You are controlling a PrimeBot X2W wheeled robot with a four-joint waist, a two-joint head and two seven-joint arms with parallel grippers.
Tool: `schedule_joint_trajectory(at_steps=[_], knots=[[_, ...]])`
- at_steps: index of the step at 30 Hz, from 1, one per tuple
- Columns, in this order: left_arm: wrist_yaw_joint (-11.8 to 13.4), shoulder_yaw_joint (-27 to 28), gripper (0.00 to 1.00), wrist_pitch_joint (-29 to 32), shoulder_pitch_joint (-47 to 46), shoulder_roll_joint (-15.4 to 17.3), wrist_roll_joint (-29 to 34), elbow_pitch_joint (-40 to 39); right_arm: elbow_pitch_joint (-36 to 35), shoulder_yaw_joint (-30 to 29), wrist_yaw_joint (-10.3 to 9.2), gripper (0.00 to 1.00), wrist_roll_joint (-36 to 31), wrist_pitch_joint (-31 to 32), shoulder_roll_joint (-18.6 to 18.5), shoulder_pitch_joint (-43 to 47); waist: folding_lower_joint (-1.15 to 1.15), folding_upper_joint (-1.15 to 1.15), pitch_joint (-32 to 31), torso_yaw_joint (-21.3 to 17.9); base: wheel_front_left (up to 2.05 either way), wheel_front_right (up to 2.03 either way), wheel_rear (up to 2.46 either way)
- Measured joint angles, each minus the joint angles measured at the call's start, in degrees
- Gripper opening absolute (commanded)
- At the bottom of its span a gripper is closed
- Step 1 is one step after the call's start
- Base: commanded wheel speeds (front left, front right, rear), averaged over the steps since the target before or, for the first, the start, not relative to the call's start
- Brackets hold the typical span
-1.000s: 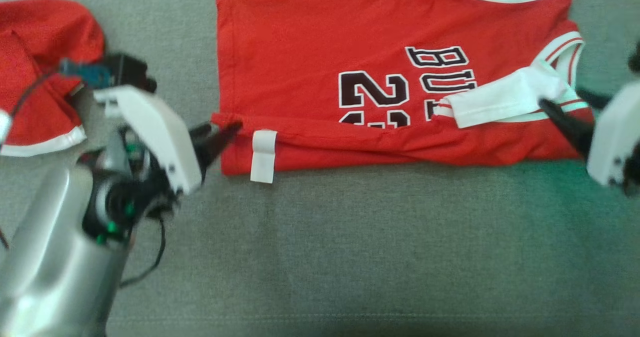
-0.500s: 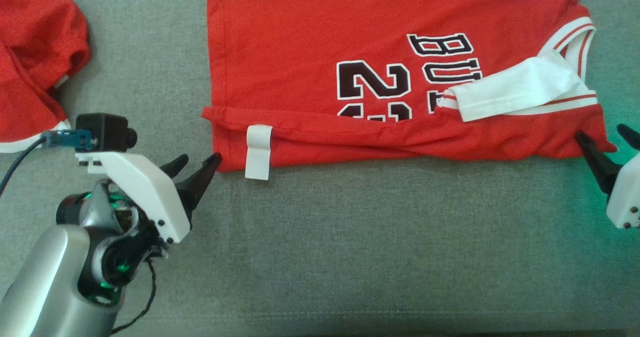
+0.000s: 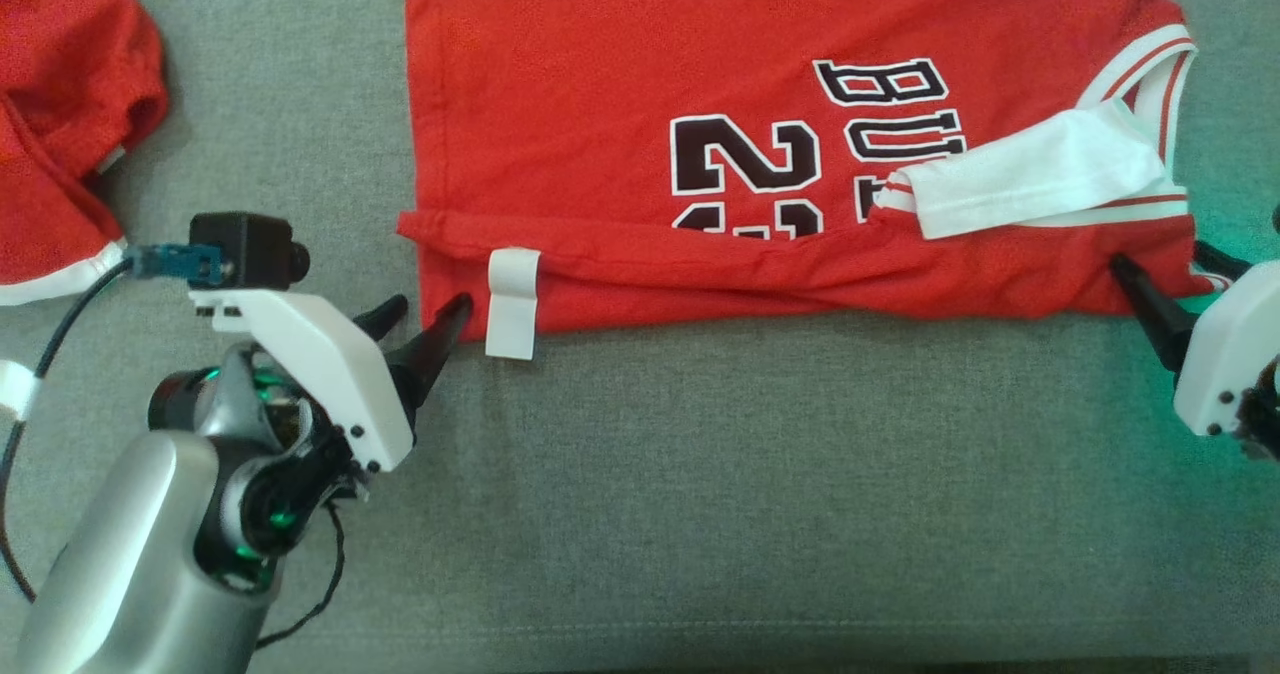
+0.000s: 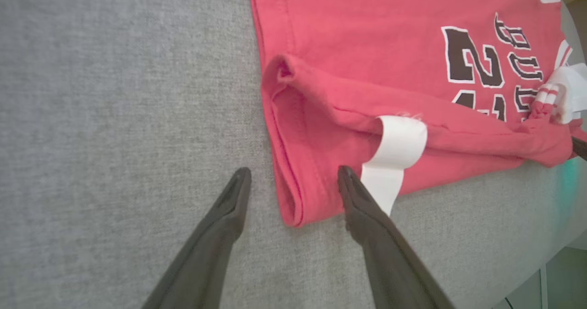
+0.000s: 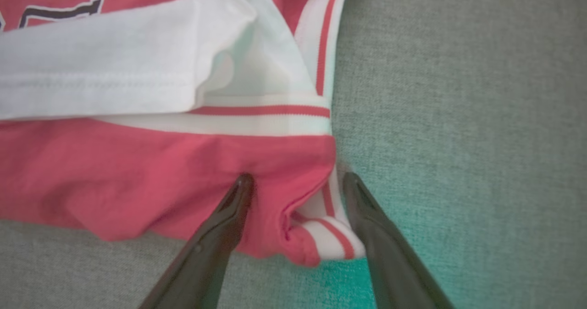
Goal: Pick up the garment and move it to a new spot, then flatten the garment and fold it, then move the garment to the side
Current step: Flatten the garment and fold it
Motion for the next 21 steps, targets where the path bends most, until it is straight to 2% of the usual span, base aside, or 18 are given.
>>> schedule_joint_trajectory(at_steps=[12,13,14,15,16,17,21], knots=[[-0.48,-1.02,1.0,0.66,-0.5,0.51,0.18,1.2,0.31,1.09,0.0,1.0,0.02,0.7,-0.11,-1.03,0.0,0.0,0.46,-0.73,0.0,0.0,0.0],[-0.48,-1.1,0.83,0.66,-0.75,0.48,0.18,1.43,0.3,1.3,0.0,1.0,0.11,0.8,-0.12,-1.03,0.0,0.0,0.52,-0.79,0.0,0.0,0.0],[-0.49,-1.19,0.44,0.65,-1.15,0.46,0.18,1.78,0.3,1.43,0.0,0.93,0.34,1.11,-0.13,-1.06,0.0,0.0,0.54,-0.84,0.0,0.0,0.0],[-0.63,-1.35,0.07,0.65,-1.48,0.4,0.18,2.27,0.29,1.67,0.0,0.47,0.64,1.25,-0.2,-1.12,0.0,0.0,0.51,-0.91,0.0,0.0,0.0],[-0.87,-1.36,0.0,0.57,-1.71,0.33,0.18,2.82,0.29,1.99,0.0,0.05,0.79,1.25,-0.32,-1.19,0.0,0.0,0.45,-1.0,0.0,0.0,0.0],[-1.11,-1.52,0.0,0.58,-1.9,0.34,0.18,3.36,0.32,2.4,0.0,0.0,1.21,1.26,-0.33,-1.24,0.0,0.0,0.34,-1.08,0.0,0.0,0.0],[-2.1,-1.49,0.0,0.55,-2.1,0.24,-0.21,4.28,0.52,3.07,0.01,0.0,3.89,1.93,-0.3,-1.22,0.0,0.0,-0.58,-1.39,0.0,0.0,0.0]])
